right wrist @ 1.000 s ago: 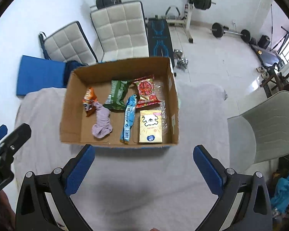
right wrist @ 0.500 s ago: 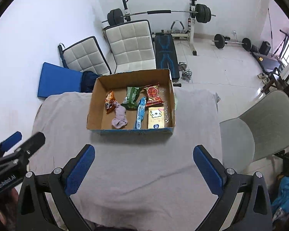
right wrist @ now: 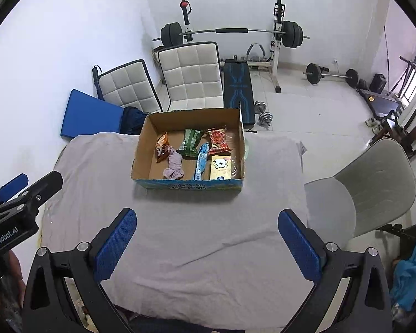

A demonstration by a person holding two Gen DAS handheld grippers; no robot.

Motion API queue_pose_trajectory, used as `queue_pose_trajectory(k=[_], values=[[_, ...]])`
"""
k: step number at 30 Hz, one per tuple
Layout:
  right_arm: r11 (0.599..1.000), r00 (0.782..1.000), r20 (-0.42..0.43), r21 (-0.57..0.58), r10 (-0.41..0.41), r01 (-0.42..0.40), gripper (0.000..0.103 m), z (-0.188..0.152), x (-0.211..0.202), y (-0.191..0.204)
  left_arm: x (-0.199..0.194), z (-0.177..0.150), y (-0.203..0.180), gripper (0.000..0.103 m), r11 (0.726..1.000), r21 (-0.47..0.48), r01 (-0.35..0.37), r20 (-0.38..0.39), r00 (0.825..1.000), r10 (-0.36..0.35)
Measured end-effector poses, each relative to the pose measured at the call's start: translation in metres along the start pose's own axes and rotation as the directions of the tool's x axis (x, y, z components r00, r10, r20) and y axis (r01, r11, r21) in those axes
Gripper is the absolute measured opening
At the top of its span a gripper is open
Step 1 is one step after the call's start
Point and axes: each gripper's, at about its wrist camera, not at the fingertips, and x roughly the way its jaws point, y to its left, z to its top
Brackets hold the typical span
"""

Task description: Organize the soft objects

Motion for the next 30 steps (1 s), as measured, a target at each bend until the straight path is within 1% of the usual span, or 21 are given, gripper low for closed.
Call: queue_pose_trajectory(k=[6,14,23,30], values=[[1.0,0.999,0.034,-0.005,-0.028,0.028,0.103,0.007,-0.004,0.003,-0.001,-0.003,-0.002,0.102,1.0,0.008,-0.012,0.018,1.0,0.012],[0.998,0.997,0.052,-0.002,-0.064,0.064,0.103,0.02,0.009,0.007,0.006,0.001,-0.004,0.102,0.999,0.019,-0.042,0.056,0.998,0.041],[0.995,0.993,0.056,0.005,-0.104,0.104,0.103,0.031,0.025,0.006,0.019,0.009,-0.003,0.102,0.998,0.016,-0.062,0.054,0.997,0.061],[0.993,0.992,0.053,0.015,-0.115,0.115,0.103,0.039,0.035,0.002,0.024,0.014,-0.004,0.102,0.997,0.022,-0.07,0.058,0.996,0.068]])
